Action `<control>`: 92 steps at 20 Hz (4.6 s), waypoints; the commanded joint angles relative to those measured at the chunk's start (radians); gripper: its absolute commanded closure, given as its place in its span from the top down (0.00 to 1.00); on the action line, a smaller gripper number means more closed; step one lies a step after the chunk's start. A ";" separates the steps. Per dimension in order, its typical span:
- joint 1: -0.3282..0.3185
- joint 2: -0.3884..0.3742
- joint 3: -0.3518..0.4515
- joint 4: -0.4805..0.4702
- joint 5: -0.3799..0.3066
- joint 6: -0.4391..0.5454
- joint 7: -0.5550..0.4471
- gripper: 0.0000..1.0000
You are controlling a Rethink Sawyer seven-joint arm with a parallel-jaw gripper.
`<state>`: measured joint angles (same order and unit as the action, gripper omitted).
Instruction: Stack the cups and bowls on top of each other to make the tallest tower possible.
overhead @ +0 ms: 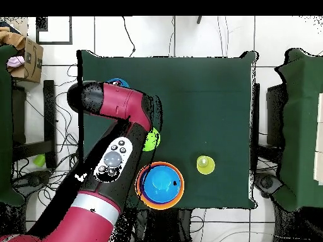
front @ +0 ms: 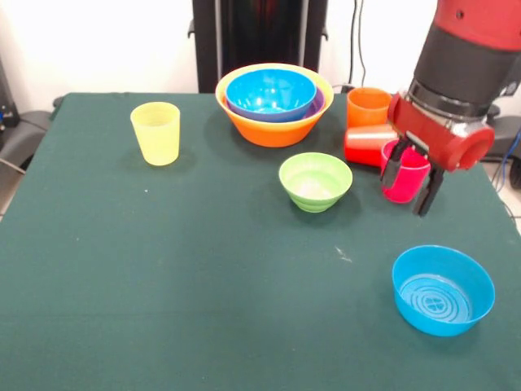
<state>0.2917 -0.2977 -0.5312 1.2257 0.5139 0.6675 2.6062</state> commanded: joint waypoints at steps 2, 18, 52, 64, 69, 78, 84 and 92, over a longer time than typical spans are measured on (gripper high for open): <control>-0.010 0.128 0.007 -0.113 -0.229 0.051 -0.135 1.00; -0.166 0.064 0.372 -0.052 -0.350 -0.153 -0.171 1.00; -0.118 0.173 0.284 -0.104 -0.072 -0.015 0.147 1.00; -0.068 0.311 0.195 -0.311 -0.055 0.094 0.208 1.00; -0.067 0.288 0.176 -0.294 -0.061 0.123 0.185 1.00; -0.077 0.264 0.181 -0.259 -0.059 0.116 0.155 1.00; -0.085 0.258 0.184 -0.239 -0.057 0.111 0.152 0.00; -0.085 0.232 0.201 -0.193 -0.050 0.093 0.139 0.00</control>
<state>0.2171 -0.0663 -0.4207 0.9555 0.4555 0.6808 2.6031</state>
